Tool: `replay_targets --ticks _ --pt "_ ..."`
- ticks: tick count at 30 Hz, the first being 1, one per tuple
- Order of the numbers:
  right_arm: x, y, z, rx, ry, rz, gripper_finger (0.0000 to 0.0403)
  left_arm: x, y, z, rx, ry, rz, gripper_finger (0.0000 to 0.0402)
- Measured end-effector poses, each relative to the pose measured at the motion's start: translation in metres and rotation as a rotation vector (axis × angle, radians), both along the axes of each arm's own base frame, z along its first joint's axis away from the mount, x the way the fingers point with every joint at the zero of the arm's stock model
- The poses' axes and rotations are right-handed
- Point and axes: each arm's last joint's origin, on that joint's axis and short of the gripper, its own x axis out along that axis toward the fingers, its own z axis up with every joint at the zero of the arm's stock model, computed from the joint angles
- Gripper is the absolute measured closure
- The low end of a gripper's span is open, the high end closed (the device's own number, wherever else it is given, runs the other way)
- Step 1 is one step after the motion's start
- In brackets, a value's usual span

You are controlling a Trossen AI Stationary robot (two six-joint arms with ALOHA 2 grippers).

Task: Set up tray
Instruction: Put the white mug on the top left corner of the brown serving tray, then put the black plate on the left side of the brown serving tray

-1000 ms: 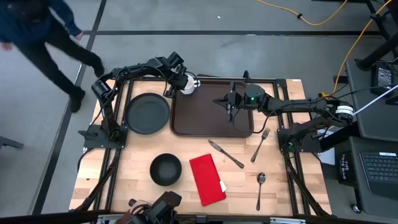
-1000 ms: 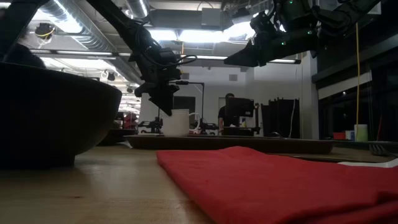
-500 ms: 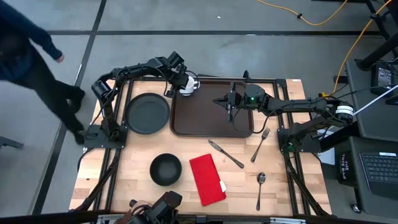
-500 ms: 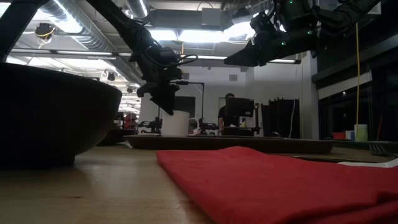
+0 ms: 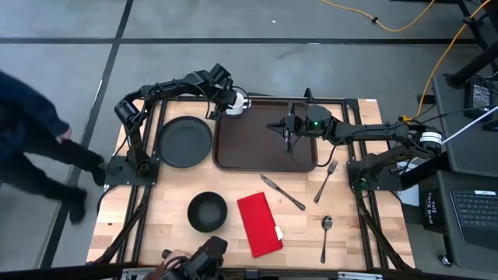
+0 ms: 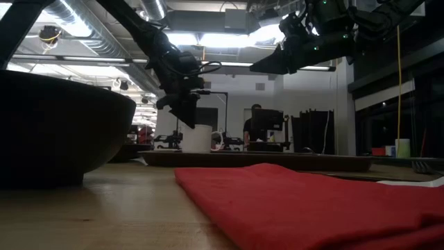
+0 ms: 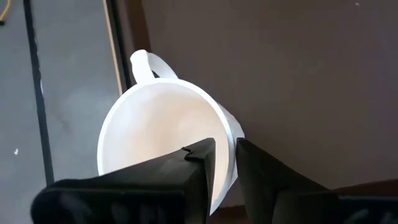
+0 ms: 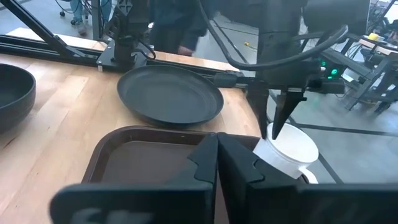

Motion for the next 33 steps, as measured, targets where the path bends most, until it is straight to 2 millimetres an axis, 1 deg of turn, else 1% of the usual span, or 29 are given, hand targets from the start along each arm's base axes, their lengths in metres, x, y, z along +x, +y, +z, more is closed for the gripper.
replay_targets --ticks 4,12,17,21,26,33 --pt "0.0 0.0 0.0 -0.001 0.0 0.0 0.038 0.002 -0.002 0.0 -0.015 -0.002 0.016 0.0343" --pt "0.0 0.0 0.0 -0.003 0.0 0.001 0.0396 0.005 -0.006 0.001 -0.015 -0.002 0.02 0.0342" --pt "0.0 0.0 0.0 -0.003 0.0 0.001 0.0387 0.004 -0.007 0.004 -0.014 -0.006 0.032 0.0342" --pt "0.0 0.0 0.0 -0.003 0.0 0.0 0.0379 0.003 -0.011 0.015 0.024 -0.016 0.029 0.0342" --pt "0.0 0.0 0.0 -0.003 -0.001 0.0 0.0385 0.001 -0.02 0.036 0.097 -0.027 0.046 0.0342" --pt "0.0 0.0 0.0 -0.003 -0.001 0.0 0.0394 -0.005 -0.038 0.056 0.081 -0.039 0.05 0.0343"
